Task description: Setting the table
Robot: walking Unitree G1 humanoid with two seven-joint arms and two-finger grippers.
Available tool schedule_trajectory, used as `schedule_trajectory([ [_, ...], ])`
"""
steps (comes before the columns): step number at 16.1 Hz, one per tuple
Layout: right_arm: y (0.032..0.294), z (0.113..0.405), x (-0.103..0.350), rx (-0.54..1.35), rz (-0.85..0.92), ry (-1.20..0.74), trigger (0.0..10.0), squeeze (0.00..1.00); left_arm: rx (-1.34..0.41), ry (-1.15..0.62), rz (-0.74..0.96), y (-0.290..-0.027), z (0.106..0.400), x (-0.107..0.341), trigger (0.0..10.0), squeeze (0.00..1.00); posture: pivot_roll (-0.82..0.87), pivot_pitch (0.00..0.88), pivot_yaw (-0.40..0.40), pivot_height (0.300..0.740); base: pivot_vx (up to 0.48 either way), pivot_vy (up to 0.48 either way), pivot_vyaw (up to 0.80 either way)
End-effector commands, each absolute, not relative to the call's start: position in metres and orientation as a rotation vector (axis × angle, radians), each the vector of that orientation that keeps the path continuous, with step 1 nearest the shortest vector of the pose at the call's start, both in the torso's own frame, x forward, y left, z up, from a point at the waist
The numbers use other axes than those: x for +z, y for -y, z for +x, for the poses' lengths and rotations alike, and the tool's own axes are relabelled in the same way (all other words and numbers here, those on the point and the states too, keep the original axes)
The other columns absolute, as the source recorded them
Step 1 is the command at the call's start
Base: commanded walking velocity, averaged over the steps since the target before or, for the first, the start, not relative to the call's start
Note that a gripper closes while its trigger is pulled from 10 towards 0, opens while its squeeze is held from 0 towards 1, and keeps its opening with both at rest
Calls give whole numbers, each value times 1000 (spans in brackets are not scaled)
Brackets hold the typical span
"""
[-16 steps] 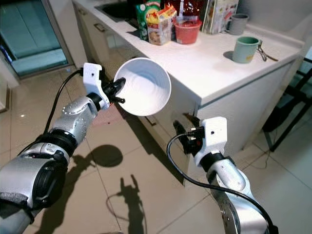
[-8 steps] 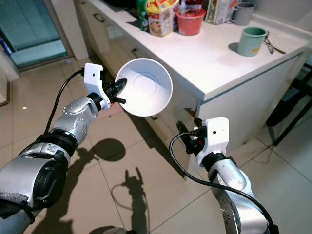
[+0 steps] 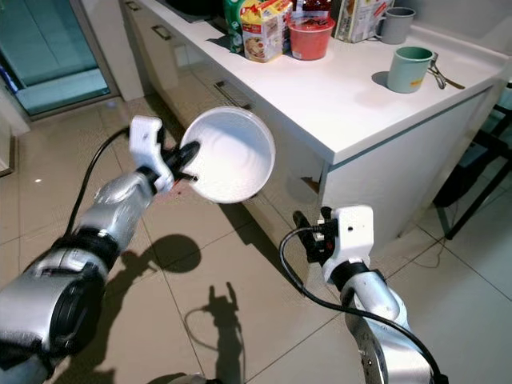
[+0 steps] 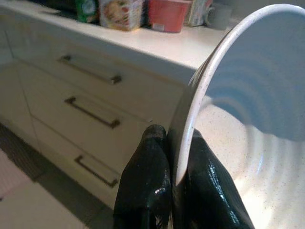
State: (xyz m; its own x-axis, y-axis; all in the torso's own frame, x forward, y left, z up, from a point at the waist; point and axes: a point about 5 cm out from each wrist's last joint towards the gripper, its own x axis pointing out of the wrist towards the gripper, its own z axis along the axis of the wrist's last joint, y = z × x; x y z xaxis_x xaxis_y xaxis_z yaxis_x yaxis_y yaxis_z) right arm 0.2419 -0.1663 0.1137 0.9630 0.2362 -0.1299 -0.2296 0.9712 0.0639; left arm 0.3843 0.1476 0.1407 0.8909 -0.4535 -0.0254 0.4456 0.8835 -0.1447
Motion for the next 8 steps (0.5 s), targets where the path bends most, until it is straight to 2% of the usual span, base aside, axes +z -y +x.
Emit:
schedule_trajectory([
  [1, 165, 242, 110, 241, 35, -139, 10000, 0, -437, 3, -135, -164, 387, 155, 0, 27, -37, 0, 88, 740, 0, 0, 0],
  [2, 165, 242, 103, 243, 34, -156, 10000, 0, -407, -2, -121, -184, 378, 146, 0, 27, -16, 0, 80, 740, 0, 0, 0],
  [4, 164, 243, 98, 248, 29, -163, 10000, 0, -380, -19, -109, -201, 368, 137, 0, 20, -4, 0, 78, 740, 0, 0, 0],
  [8, 156, 249, 92, 264, 14, -140, 10000, 0, -345, -65, -141, -233, 326, 104, 0, 20, 25, 0, 64, 740, 0, 0, 0],
])
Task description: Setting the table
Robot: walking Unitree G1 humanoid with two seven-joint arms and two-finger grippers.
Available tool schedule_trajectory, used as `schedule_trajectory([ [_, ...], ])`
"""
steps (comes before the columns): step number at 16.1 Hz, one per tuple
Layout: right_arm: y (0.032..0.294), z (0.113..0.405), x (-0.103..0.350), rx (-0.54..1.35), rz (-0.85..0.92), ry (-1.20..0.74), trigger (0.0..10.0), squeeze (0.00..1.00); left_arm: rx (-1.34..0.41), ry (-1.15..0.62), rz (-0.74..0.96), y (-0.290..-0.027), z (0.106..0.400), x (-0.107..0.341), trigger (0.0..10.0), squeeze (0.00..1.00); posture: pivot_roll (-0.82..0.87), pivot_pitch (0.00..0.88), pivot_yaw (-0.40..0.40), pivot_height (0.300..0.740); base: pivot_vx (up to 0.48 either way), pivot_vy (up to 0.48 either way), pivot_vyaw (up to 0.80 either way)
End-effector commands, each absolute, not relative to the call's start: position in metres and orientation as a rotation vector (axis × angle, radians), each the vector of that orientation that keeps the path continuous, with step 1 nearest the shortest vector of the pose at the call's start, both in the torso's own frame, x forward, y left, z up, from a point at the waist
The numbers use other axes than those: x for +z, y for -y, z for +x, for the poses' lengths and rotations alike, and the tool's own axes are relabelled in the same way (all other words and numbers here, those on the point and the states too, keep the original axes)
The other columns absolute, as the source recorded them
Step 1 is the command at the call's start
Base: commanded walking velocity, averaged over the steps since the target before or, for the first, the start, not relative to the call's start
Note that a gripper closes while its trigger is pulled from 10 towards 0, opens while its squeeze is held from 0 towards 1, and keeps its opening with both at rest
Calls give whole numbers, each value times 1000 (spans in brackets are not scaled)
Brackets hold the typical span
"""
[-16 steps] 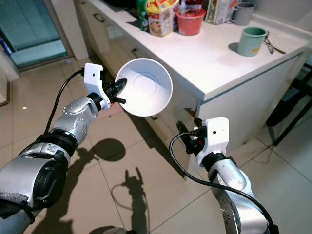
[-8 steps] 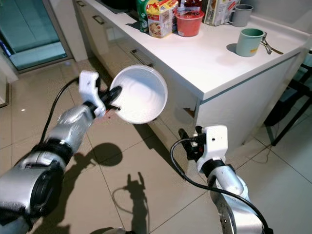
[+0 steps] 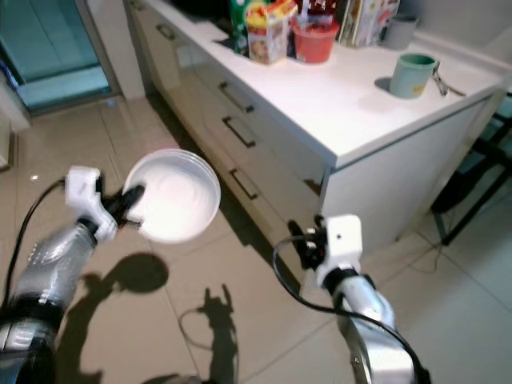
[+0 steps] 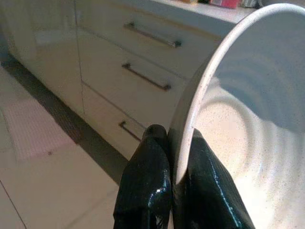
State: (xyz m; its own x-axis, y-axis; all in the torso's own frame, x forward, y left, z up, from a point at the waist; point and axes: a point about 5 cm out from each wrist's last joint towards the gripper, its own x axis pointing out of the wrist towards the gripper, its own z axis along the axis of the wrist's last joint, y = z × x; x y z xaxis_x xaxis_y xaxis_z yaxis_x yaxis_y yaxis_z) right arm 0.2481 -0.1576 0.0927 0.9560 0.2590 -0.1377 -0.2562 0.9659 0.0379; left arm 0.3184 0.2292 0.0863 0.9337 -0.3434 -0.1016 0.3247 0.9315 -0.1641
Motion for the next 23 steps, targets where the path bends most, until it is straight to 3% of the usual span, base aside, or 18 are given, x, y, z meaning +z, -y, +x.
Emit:
schedule_trajectory([
  [1, 153, 250, 90, 273, 5, -136, 10000, 0, -337, -82, -169, -239, 313, 94, 0, 20, 29, 0, 56, 740, 0, 0, 0],
  [4, 150, 254, 85, 292, 4, -139, 10000, 0, -353, -142, -159, -241, 279, 67, 0, 20, 44, 0, 36, 740, 0, 0, 0],
  [7, 148, 260, 84, 291, 20, -138, 10000, 0, -403, -164, -223, -215, 261, 57, 0, 8, 52, 0, 27, 740, 0, 0, 0],
  [13, 151, 263, 82, 261, 41, -135, 10000, 0, -426, -133, -262, -198, 262, 66, 0, 8, 57, 0, 30, 740, 0, 0, 0],
  [21, 148, 268, 83, 286, 62, -129, 10000, 0, -426, -128, -269, -196, 258, 71, 0, 0, 79, 0, 12, 740, 0, 0, 0],
  [23, 153, 267, 91, 271, 19, -53, 10000, 0, -372, -54, -285, -199, 261, 78, 0, 20, 75, 0, 8, 740, 0, 0, 0],
])
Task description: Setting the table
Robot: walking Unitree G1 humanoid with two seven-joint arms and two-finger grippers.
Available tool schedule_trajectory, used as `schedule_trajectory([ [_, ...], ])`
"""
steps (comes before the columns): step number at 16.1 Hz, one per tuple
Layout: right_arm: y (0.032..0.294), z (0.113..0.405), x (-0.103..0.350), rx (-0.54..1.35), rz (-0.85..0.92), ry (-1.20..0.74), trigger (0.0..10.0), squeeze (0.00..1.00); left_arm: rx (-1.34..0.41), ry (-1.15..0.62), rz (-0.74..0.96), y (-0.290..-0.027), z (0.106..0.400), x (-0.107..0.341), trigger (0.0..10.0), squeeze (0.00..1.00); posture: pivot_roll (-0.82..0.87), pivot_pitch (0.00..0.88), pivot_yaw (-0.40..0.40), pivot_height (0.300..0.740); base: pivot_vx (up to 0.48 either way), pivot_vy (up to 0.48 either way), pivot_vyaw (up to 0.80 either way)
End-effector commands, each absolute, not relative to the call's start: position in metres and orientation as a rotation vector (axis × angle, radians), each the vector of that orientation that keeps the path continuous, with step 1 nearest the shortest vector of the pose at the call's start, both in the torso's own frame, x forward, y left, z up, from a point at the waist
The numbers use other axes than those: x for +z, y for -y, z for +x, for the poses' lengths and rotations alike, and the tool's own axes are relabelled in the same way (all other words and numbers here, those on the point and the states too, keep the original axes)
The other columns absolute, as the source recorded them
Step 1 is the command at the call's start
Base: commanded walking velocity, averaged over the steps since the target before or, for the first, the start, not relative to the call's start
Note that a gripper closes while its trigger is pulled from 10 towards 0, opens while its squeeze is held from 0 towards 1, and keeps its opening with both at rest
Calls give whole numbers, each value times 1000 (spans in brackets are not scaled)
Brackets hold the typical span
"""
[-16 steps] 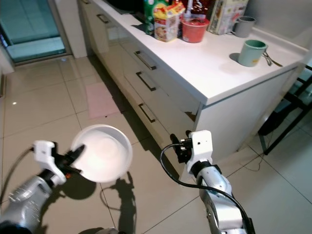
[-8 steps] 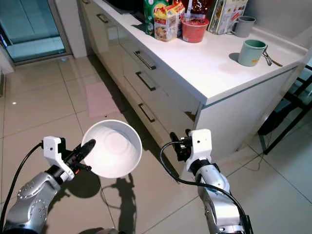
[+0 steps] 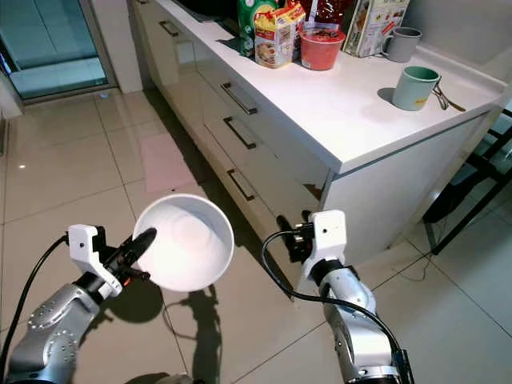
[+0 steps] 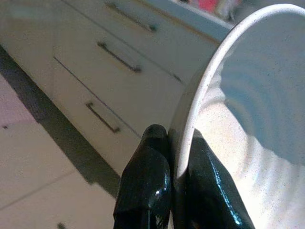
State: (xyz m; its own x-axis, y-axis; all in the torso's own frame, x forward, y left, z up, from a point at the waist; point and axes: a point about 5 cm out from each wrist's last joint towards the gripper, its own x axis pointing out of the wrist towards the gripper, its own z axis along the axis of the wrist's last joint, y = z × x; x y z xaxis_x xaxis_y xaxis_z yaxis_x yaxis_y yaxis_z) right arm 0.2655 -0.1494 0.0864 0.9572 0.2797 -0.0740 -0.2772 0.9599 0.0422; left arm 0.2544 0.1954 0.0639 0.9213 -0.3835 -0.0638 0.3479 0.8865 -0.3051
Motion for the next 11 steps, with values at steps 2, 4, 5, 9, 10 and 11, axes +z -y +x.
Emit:
schedule_trajectory([
  [2, 159, 267, 90, 226, -29, 13, 10000, 0, -277, 57, -281, -192, 270, 88, 0, 31, 79, 0, -2, 740, 0, 0, 0],
  [4, 162, 268, 89, 208, -24, 21, 10000, 0, -282, 106, -287, -173, 277, 97, 0, 24, 79, 0, -12, 740, 0, 0, 0],
  [5, 165, 270, 87, 202, -34, 14, 10000, 0, -294, 111, -288, -170, 278, 99, 0, 16, 77, 0, -14, 740, 0, 0, 0],
  [9, 176, 271, 80, 149, -30, 3, 10000, 0, -268, 101, -258, -186, 282, 96, 0, 16, 72, 0, -3, 740, 0, 0, 0],
  [10, 175, 271, 79, 150, -28, 3, 10000, 0, -278, 93, -231, -185, 282, 95, 0, 8, 72, 0, 1, 740, 0, 0, 0],
  [11, 175, 271, 78, 150, -23, 1, 10000, 0, -279, 80, -214, -185, 282, 94, 0, 0, 72, 0, 1, 740, 0, 0, 0],
])
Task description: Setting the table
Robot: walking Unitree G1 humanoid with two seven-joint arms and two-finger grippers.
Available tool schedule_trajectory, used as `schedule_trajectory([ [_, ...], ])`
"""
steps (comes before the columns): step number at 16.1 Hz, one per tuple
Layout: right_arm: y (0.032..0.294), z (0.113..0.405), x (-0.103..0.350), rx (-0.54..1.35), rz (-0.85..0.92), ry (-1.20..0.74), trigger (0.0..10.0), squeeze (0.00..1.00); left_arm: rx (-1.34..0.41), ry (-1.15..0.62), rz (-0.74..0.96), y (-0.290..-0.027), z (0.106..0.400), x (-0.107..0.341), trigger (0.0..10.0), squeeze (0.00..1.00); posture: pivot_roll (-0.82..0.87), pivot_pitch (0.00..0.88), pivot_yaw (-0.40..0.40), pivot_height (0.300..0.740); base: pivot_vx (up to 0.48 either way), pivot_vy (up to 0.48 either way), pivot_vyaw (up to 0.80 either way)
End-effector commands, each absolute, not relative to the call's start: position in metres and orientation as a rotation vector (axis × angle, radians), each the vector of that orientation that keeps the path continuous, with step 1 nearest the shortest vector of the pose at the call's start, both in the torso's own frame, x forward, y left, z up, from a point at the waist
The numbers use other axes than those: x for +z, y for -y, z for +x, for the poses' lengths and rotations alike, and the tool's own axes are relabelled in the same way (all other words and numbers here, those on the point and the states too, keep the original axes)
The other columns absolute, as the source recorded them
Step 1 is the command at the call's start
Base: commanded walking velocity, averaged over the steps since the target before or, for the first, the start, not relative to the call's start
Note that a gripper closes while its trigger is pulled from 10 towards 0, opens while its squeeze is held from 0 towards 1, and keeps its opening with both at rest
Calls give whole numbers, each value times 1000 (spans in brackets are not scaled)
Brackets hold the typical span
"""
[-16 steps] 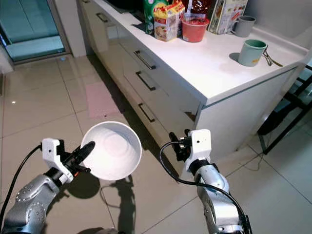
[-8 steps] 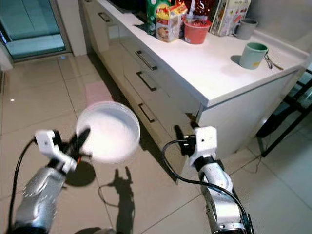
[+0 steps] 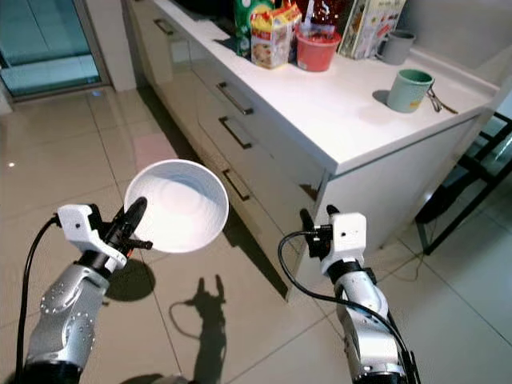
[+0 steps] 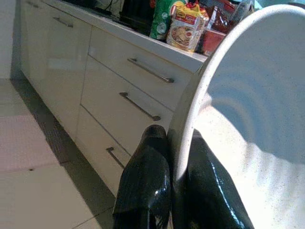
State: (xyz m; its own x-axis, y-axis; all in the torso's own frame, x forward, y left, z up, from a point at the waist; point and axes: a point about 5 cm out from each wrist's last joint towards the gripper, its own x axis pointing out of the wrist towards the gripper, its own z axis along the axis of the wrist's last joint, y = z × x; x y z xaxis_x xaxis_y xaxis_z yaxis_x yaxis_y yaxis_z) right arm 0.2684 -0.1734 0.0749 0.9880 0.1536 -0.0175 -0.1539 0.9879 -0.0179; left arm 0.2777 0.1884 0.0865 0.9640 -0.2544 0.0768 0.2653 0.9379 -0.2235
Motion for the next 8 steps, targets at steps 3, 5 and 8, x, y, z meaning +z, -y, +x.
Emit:
schedule_trajectory([
  [3, 172, 272, 75, 142, 6, -9, 10000, 0, -287, 63, -212, -187, 281, 91, 0, 8, 73, 0, 7, 740, 0, 0, 0],
  [5, 172, 272, 73, 147, -3, -4, 10000, 0, -288, 64, -216, -186, 280, 90, 0, 16, 76, 0, 4, 740, 0, 0, 0],
  [8, 166, 279, 75, 158, -6, 10, 10000, 0, -317, 72, -218, -179, 287, 95, 0, 20, 61, 0, 54, 740, 0, 0, 0],
])
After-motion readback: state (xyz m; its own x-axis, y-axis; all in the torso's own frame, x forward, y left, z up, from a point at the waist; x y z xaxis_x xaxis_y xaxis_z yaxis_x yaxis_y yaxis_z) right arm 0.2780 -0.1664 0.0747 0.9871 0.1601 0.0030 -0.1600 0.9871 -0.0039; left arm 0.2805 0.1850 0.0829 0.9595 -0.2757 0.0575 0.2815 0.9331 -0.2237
